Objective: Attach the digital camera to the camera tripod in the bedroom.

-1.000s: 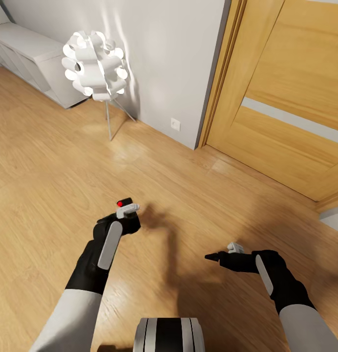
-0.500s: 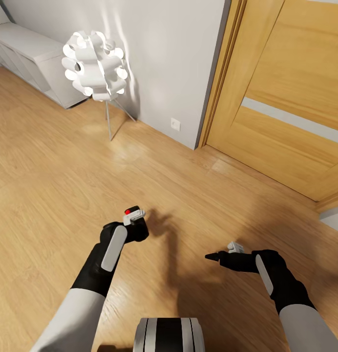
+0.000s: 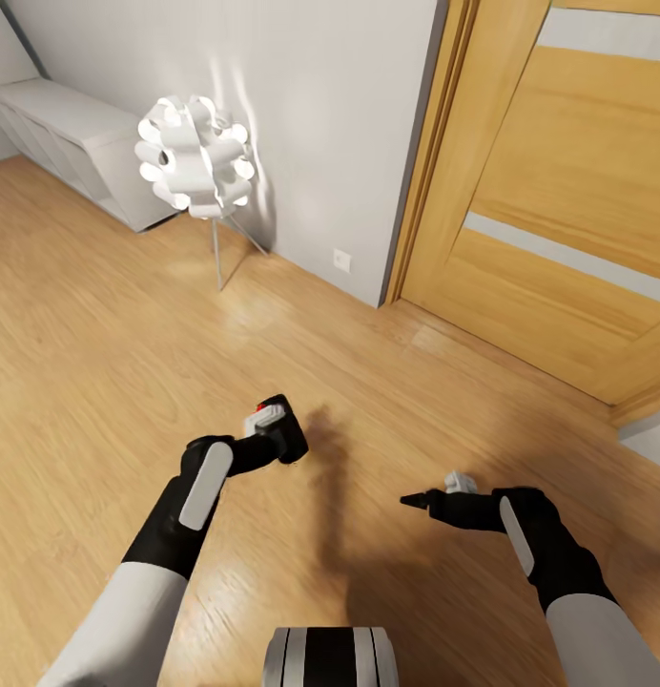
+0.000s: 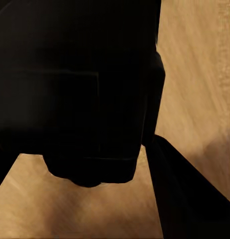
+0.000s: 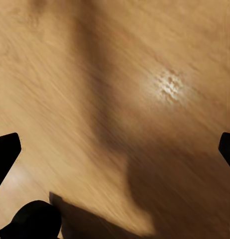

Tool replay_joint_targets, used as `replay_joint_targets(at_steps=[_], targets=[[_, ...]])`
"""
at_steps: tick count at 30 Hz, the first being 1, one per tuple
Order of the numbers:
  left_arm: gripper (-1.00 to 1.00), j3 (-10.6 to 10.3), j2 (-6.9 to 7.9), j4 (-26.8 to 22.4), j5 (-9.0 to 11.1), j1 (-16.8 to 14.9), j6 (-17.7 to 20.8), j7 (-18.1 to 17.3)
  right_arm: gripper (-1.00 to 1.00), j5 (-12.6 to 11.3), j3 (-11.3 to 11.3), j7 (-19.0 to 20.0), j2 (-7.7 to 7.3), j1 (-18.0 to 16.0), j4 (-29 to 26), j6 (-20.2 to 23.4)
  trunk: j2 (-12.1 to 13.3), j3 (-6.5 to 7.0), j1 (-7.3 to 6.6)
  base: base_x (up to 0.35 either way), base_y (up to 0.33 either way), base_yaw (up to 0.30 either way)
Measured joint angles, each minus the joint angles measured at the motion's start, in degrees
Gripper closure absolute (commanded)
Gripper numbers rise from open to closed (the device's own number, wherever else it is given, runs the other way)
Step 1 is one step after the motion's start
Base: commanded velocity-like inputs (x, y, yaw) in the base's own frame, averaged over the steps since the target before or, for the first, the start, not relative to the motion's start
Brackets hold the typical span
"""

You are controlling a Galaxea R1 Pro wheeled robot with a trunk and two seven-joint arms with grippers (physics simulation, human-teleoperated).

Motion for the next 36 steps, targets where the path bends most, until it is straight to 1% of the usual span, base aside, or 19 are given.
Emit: replay_joint_targets(at_steps=[3, 4, 5, 7, 8, 12, 14, 15, 16, 17, 18, 20, 24, 28, 32, 36], targets=[[1.0, -0.01, 2.88, 0.52, 1.62, 0.0, 0.05, -7.1, -1.0, 0.0, -0.01, 0.26, -0.03, 0.0, 0.03, 0.0, 0.04, 0.66, -0.08, 0.0, 0.0, 0.0], [1.0, -0.06, 4.77, 1.2, 3.35, 0.0, -0.01, -11.61, -1.0, -0.01, -0.02, 0.37, -0.05, 0.0, 0.04, 0.01, 0.05, 0.89, -0.1, 0.0, 0.0, 0.0], [1.0, 0.01, 6.64, 2.24, 4.53, 0.0, 0.05, -16.44, -1.0, -0.01, -0.02, 0.44, -0.06, 0.0, 0.04, 0.0, 0.07, 1.11, -0.13, 0.0, 0.0, 0.0], [1.0, 0.01, 8.63, 3.58, 5.04, 0.01, 0.03, -22.05, -1.0, -0.01, -0.02, 0.49, -0.06, 0.0, 0.05, 0.0, 0.09, 1.55, -0.18, 0.0, 0.0, 0.0], [1.0, 0.06, 10.48, 5.07, 5.62, 0.0, -0.03, -27.82, -1.0, -0.01, -0.02, 0.52, -0.07, 0.0, 0.05, 0.01, 0.11, 1.77, -0.21, 0.0, 0.0, 0.0], [1.0, 0.06, 14.07, 8.81, 5.78, 0.01, -0.35, -40.79, -1.0, -0.01, -0.02, 0.55, -0.07, 0.0, 0.05, 0.03, 0.16, 2.66, -0.31, 0.0, 0.0, 0.0], [1.0, 0.1, 16.66, 13.05, 5.37, 0.01, -0.79, -53.58, -1.0, -0.01, -0.02, 0.56, -0.07, 0.0, 0.06, 0.07, 0.19, 3.1, -0.36, 0.0, 0.0, 0.0], [1.0, 0.12, 17.18, 14.12, 5.22, 0.01, -0.96, -56.58, -1.0, 0.0, -0.02, 0.56, -0.07, 0.0, 0.06, 0.07, 0.2, 3.32, -0.38, 0.0, 0.0, 0.0], [1.0, 0.17, 18.04, 15.99, 5.1, 0.01, -1.48, -61.63, -1.0, -0.01, -0.02, 0.63, -0.07, 0.0, 0.06, 0.08, 0.21, 3.54, -0.41, 0.0, 0.0, 0.0], [1.0, 0.18, 18.41, 16.85, 4.96, 0.01, -1.93, -63.88, -1.0, -0.01, -0.02, 0.7, -0.07, 0.0, 0.06, 0.08, 0.23, 3.77, -0.44, 0.0, 0.0, 0.0], [1.0, 0.22, 19.02, 18.17, 4.91, 0.01, -2.95, -67.19, -1.0, -0.01, -0.02, 0.89, -0.07, 0.0, 0.06, 0.09, 0.24, 3.99, -0.46, 0.0, 0.0, 0.0], [1.0, 0.25, 19.65, 19.47, 4.72, 0.01, -4.65, -70.3, -1.0, -0.01, -0.02, 1.12, -0.07, 0.0, 0.06, 0.09, 0.27, 4.43, -0.51, 0.0, 0.0, 0.0], [1.0, 0.2, 20.04, 20.27, 4.52, 0.01, -6.19, -72.52, -1.0, 0.01, -0.02, 1.28, -0.07, 0.0, 0.06, 0.09, 0.32, 5.32, -0.62, 0.0, 0.0, 0.0], [1.0, 0.17, 20.08, 20.35, 4.24, 0.02, -6.79, -73.17, -1.0, 0.06, -0.02, 1.33, -0.22, 0.0, 0.06, 0.09, 0.38, 6.2, -0.72, 0.0, 0.0, 0.0], [1.0, 0.15, 19.99, 20.22, 3.94, 0.02, -6.98, -73.32, -1.0, 0.02, 0.04, 1.35, -0.94, 0.0, 0.06, 0.09, 0.43, 7.09, -0.82, 0.0, 0.0, 0.0], [1.0, 0.08, 19.79, 19.87, 2.44, 0.02, -7.11, -73.38, -1.0, 0.0, 0.06, 1.36, -1.37, 0.0, 0.06, 0.09, 0.48, 7.98, -0.93, 0.0, 0.0, 0.0]])
